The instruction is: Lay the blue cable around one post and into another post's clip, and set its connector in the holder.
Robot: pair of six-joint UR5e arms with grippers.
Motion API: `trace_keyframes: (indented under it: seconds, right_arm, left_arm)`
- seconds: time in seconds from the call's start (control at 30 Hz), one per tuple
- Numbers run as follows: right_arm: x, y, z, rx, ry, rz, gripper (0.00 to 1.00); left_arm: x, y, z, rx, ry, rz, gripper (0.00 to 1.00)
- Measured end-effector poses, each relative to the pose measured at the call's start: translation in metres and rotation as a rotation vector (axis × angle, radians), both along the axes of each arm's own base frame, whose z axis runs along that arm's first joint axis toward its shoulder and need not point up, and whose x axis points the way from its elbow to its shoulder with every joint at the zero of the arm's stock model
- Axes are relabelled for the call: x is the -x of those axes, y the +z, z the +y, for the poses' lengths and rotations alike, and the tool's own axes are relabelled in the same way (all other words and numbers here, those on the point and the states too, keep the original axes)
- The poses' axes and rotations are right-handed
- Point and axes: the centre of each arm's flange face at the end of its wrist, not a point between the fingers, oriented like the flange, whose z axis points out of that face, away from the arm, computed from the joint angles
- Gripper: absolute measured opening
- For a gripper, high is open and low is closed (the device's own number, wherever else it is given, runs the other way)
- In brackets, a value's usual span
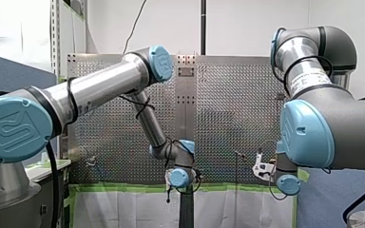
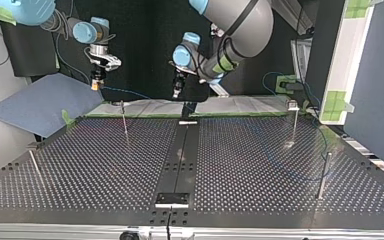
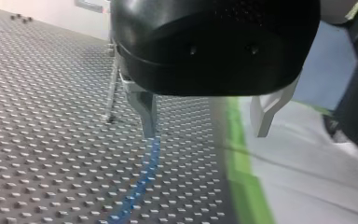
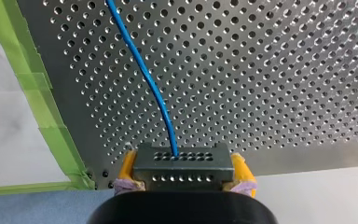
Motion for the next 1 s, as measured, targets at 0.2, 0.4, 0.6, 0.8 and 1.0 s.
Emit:
trace_keyframes:
  seconds: [0.2,0.4,0.6,0.8,1.0]
  right_arm:
    - [-0.002,0.000,0.001,0.000,0.003,0.001,0.00]
    - [-0.003,0.000,0.000,0.001,0.004,0.001,0.00]
    - [-0.004,0.000,0.000,0.001,0.006,0.002,0.00]
    - [-0.005,0.000,0.001,-0.003,0.006,0.012,0.00]
    - [-0.005,0.000,0.001,-0.005,0.006,0.014,0.00]
  left_arm:
    - [-0.005,0.012,-0.002,0.017,0.004,-0.018,1.00]
    - [-0.010,0.009,0.001,0.024,0.022,-0.029,1.00]
    - [-0.019,0.004,0.004,0.025,0.045,-0.038,1.00]
    - [-0.033,0.013,0.001,0.029,0.065,-0.062,1.00]
    - [-0.039,0.017,0.000,0.022,0.071,-0.076,1.00]
